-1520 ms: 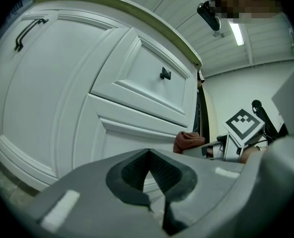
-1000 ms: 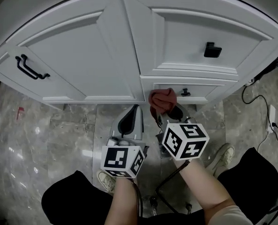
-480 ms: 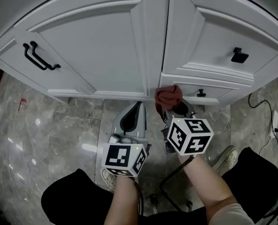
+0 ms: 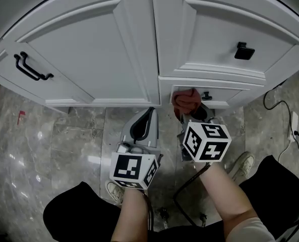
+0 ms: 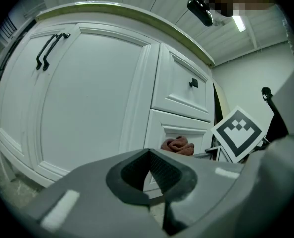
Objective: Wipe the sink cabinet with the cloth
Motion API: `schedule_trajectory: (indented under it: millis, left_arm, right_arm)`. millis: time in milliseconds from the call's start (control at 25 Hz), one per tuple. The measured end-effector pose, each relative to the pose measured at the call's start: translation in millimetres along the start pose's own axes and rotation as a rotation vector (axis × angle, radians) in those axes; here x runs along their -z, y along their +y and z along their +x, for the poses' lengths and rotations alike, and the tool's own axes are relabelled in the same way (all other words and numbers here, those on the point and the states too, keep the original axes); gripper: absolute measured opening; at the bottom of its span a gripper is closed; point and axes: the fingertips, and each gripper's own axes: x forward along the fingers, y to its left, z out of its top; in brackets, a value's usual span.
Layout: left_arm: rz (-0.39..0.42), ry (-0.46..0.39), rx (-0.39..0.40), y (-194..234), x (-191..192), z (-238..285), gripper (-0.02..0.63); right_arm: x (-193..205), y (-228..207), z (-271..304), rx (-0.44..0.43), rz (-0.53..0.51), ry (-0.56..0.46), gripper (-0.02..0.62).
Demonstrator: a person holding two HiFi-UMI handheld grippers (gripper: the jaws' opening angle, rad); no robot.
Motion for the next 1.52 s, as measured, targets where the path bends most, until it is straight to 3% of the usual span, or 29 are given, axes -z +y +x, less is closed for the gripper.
schedule_trajectory:
  millis: [440,960,1200,1520]
  left_arm:
    - [0.000,0.003,0.032,-18.6,1.0,13.4,0.000]
    - [-0.021,-0.010,0.067,-49.5,-3.1,20.5,0.000]
    - [0.015,0.014,0.115,-73.7,2.2,26.7,0.000]
    - [0.003,0.021,0.115,-73.6,9.2,33.7,0.000]
  right_arm:
    - [-2.3,-28.5,-15.8,0.059,0.068,0.009,0.080]
    - [-19.8,-46.1,-56.0,0.049,0.074,-0.031,0.080]
    - [-22.4,-54.8,-57.7,0.034,0.097,-0.033,0.080]
    - [-29.0,-86.9,-57.3,0.099,0.149,-0.057,0.080]
